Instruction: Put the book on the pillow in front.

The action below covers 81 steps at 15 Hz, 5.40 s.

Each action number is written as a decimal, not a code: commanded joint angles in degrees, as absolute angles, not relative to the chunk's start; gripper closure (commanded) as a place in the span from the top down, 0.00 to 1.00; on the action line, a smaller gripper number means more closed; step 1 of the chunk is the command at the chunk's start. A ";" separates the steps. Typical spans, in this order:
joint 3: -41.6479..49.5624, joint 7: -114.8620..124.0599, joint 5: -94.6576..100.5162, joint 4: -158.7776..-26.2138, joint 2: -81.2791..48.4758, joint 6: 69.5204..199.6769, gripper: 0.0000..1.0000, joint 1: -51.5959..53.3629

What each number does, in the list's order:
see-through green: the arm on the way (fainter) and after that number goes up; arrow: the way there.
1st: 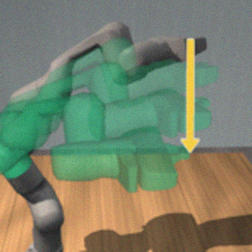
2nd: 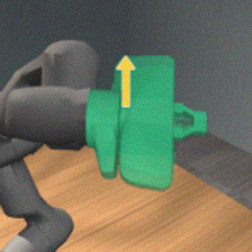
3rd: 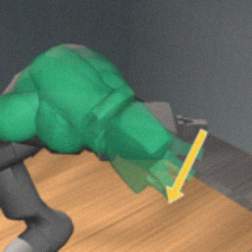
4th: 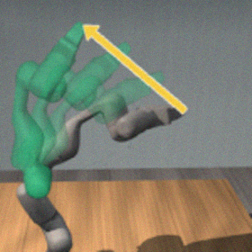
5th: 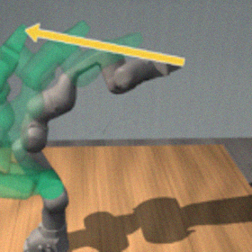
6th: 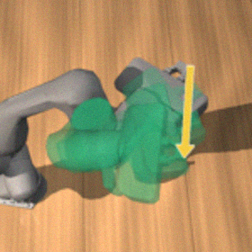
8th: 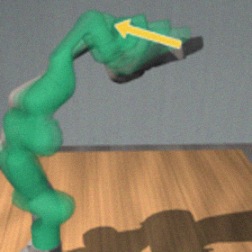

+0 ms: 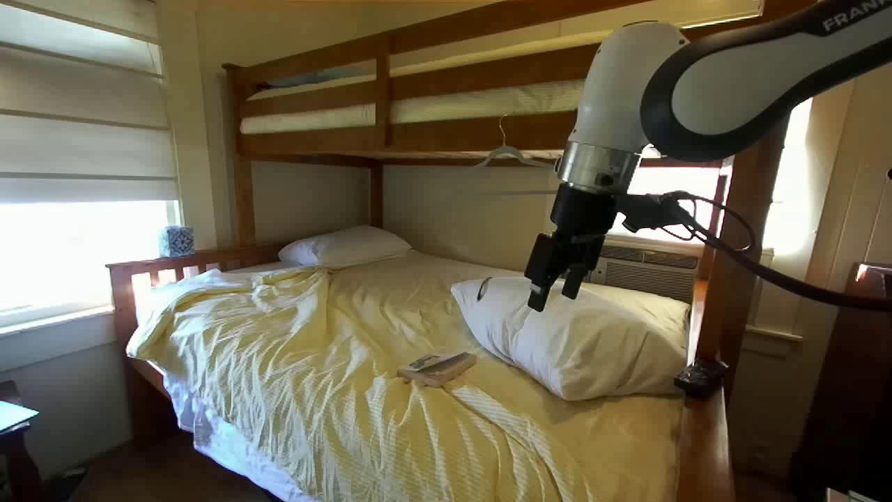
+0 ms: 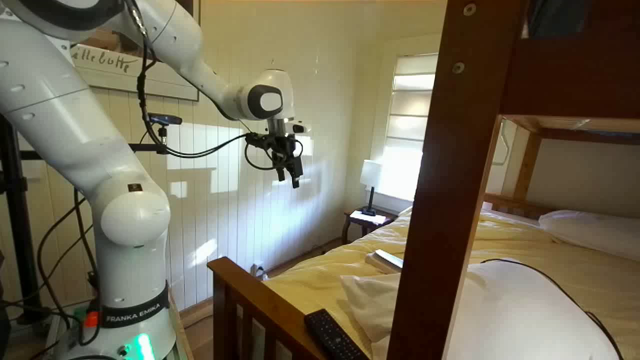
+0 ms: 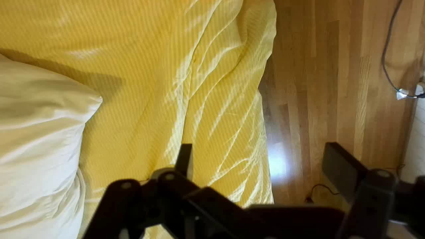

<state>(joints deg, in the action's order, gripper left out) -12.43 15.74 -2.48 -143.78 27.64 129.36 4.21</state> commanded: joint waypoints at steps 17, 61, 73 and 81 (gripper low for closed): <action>-11.91 15.97 -2.15 -143.67 27.59 129.21 1.00 4.74; -2.40 17.77 42.22 -87.54 -31.93 114.33 1.00 5.04; 0.58 5.64 41.43 -73.71 -41.87 104.52 1.00 9.00; 5.67 22.97 33.85 -52.05 -56.61 89.25 1.00 13.11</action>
